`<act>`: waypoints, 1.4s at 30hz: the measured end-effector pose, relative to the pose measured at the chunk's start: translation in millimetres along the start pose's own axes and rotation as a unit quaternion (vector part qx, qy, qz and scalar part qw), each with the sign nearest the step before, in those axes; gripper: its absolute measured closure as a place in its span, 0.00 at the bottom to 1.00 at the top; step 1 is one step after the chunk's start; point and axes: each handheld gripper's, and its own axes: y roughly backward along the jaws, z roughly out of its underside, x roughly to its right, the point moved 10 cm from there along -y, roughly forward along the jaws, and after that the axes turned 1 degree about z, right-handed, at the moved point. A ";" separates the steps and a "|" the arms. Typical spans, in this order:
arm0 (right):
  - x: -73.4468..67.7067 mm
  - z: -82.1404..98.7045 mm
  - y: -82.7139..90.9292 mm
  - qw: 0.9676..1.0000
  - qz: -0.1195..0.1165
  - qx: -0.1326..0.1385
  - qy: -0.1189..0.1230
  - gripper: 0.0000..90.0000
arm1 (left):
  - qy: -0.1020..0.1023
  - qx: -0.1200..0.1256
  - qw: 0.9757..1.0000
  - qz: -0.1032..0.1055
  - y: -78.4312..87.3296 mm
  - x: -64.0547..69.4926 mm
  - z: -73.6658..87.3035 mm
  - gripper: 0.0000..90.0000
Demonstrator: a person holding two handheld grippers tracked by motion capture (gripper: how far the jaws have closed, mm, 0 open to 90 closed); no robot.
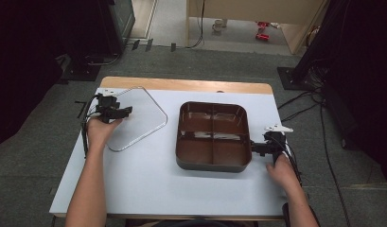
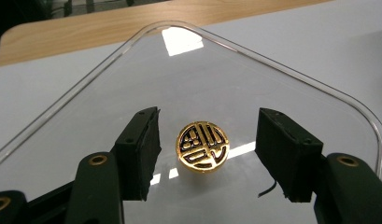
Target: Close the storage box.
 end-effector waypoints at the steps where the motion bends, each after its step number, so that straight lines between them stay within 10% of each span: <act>1: 0.0 0.0 0.0 1.000 0.000 0.000 0.000 0.07 | 0.000 0.000 1.000 0.000 0.0 0.0 0.0 0.45; 18: 0.0 0.0 0.0 1.000 0.000 0.000 0.000 0.07 | 0.001 -0.023 1.000 -0.013 -20.7 -3.2 23.2 0.57; 42: 0.0 0.0 0.0 1.000 0.000 0.000 0.000 0.07 | 0.002 -0.015 1.000 0.012 -2.6 9.4 8.1 0.66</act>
